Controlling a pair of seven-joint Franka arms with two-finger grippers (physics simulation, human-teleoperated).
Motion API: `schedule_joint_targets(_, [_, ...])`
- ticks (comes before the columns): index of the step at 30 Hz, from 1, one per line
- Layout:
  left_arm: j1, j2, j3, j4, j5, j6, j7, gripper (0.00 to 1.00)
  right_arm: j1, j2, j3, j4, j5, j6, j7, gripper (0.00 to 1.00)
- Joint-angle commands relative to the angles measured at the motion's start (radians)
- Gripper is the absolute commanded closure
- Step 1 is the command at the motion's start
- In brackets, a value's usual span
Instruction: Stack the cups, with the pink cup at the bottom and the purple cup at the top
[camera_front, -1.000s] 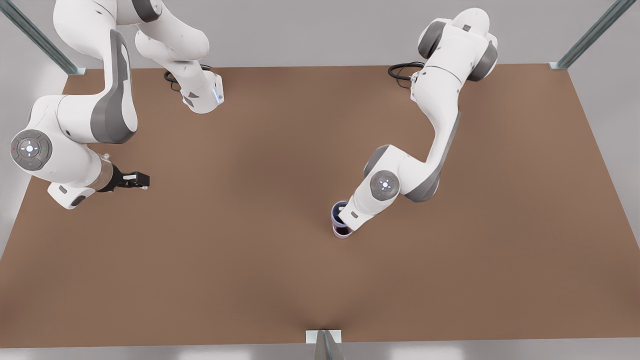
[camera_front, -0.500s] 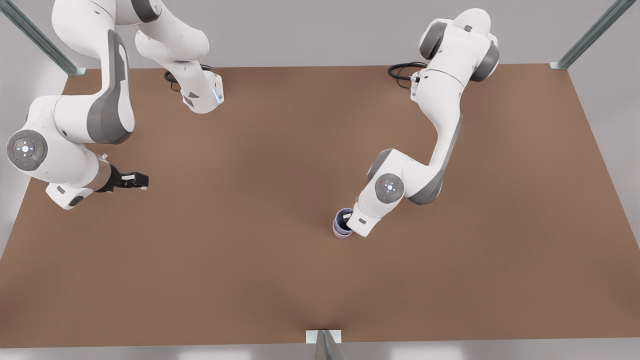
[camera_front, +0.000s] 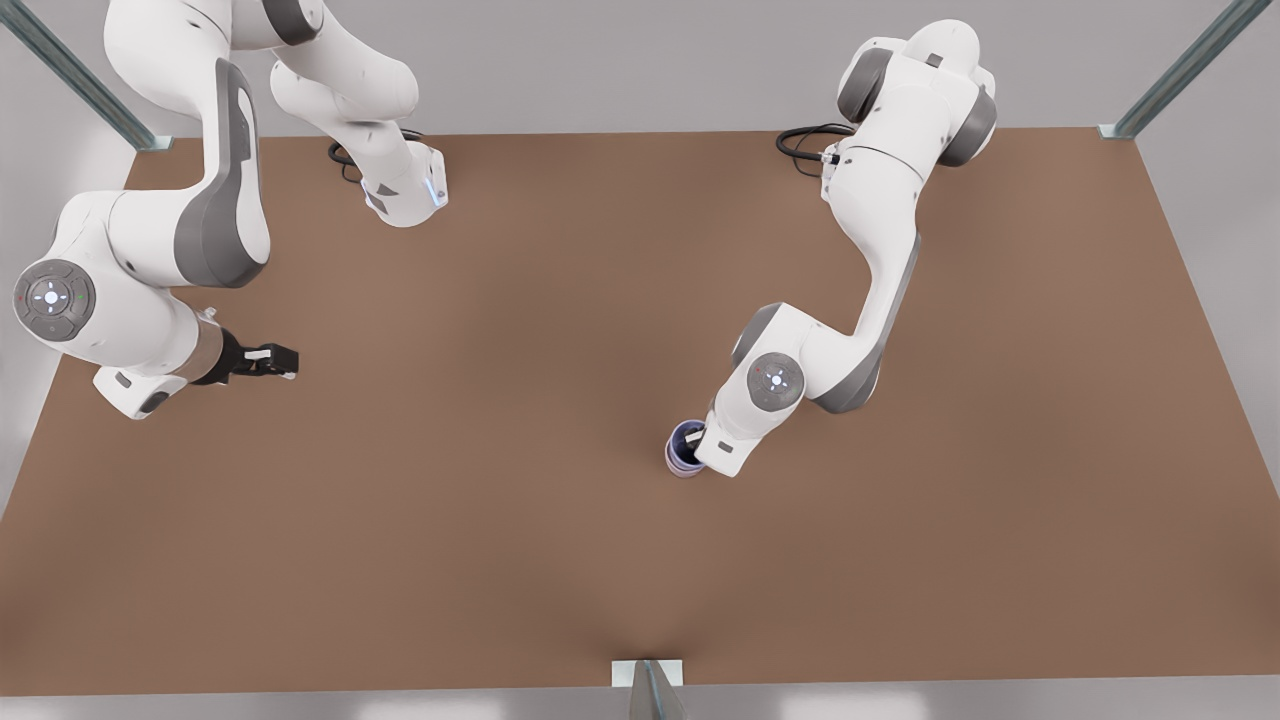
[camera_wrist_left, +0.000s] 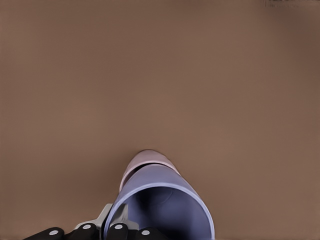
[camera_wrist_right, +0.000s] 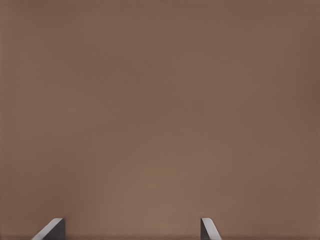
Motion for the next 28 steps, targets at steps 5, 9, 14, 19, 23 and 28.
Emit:
schedule_joint_targets(5, [0.001, -0.001, 0.000, 0.001, 0.002, 0.006, -0.047, 0.52, -0.001, -0.001, 0.000, 0.000, 0.000, -0.002, -0.010, 0.00])
schedule_joint_targets(9, [0.003, -0.003, 0.000, 0.001, 0.002, 0.005, -0.047, 0.52, -0.001, -0.001, 0.000, 0.000, 0.000, -0.005, -0.010, 0.00])
schedule_joint_targets(14, [0.003, -0.032, -0.002, 0.005, -0.003, -0.023, -0.050, 0.47, 0.010, -0.004, 0.005, 0.000, -0.009, -0.010, -0.008, 0.00])
schedule_joint_targets(19, [0.095, -0.147, 0.029, 0.116, 0.003, -0.438, 0.209, 0.01, 0.007, -0.004, 0.005, 0.000, -0.007, -0.010, -0.010, 0.00])
schedule_joint_targets(23, [0.161, -0.371, 0.227, 0.045, 0.130, -0.620, 0.812, 0.00, 0.010, -0.004, 0.005, 0.000, -0.007, -0.010, 0.001, 0.00])
schedule_joint_targets(28, [0.159, -0.477, 0.224, -0.072, 0.120, -0.600, 0.811, 0.00, 0.010, -0.004, 0.006, 0.002, -0.007, -0.031, 0.076, 0.00])
